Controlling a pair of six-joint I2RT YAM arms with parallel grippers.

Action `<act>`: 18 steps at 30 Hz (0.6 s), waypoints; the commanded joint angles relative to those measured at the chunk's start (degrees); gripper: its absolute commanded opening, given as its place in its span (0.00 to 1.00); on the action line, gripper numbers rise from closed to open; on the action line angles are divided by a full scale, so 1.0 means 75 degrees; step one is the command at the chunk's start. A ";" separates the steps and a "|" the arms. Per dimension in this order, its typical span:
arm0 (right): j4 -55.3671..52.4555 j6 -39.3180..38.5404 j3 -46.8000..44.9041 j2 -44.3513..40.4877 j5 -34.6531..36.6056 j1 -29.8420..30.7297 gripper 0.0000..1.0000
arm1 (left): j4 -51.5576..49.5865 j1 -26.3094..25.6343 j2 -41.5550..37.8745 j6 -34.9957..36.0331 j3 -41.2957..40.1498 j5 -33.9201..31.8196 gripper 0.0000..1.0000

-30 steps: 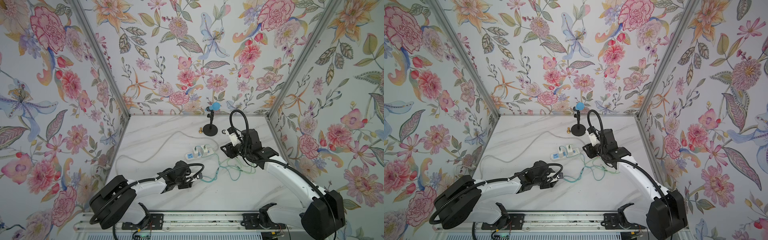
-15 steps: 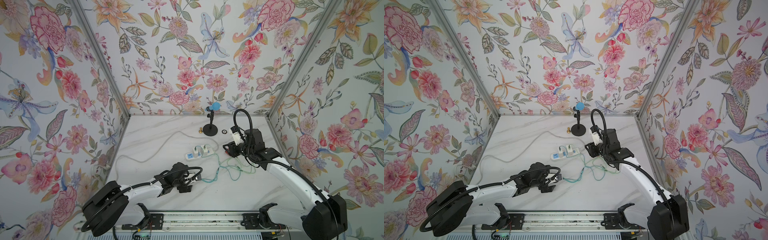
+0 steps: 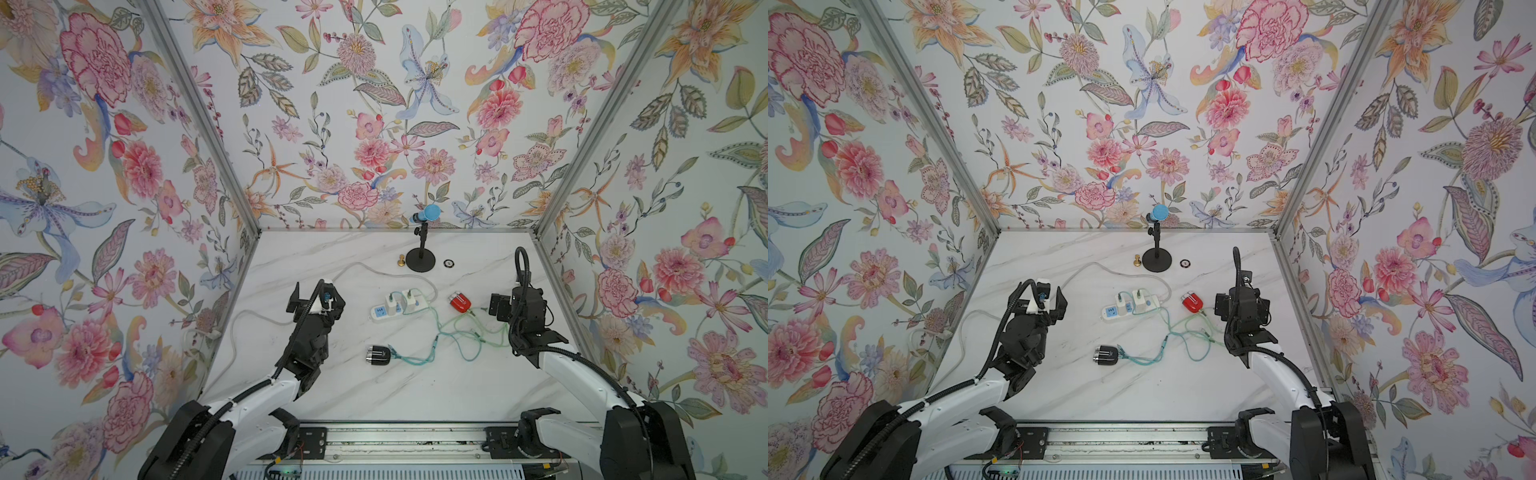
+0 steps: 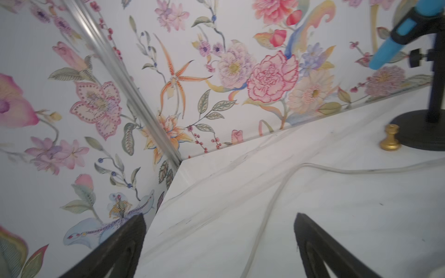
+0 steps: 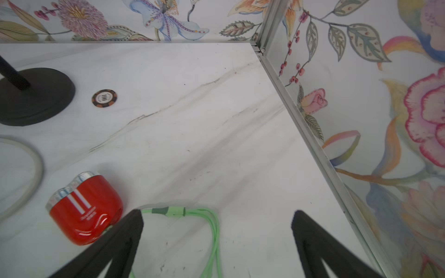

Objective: Charge the electric shaver
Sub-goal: Reset both arms

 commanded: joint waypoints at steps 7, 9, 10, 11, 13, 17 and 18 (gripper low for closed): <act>0.5570 -0.0283 -0.1575 0.1628 -0.0554 -0.0798 1.00 | 0.2203 0.1945 0.1900 -0.1035 -0.0211 -0.0273 0.99; 0.5380 -0.0451 -0.1338 0.1761 -0.0820 -0.0845 1.00 | 0.2408 0.2679 0.2229 -0.1747 -0.0431 0.0842 0.99; 0.5674 -0.0534 -0.1318 0.1943 -0.0944 -0.0900 1.00 | 0.3331 0.2759 0.2519 -0.1782 -0.0722 0.0849 0.99; 0.5451 -0.0482 -0.1206 0.2077 -0.1126 -0.0925 1.00 | 0.3953 0.2865 0.2731 -0.1708 -0.0985 0.1204 0.99; 0.6441 -0.0635 -0.1457 0.2604 -0.1337 -0.0923 1.00 | 0.3523 0.2877 0.2656 -0.1669 -0.0964 0.1849 0.99; 0.6933 -0.0770 -0.1636 0.2866 -0.1409 -0.0809 1.00 | 0.3673 0.2899 0.3379 -0.1468 -0.0922 0.2408 0.99; 0.7456 -0.0809 -0.1768 0.3067 -0.1404 -0.0811 1.00 | 0.3209 0.2946 0.3053 -0.1584 -0.0594 0.2359 0.99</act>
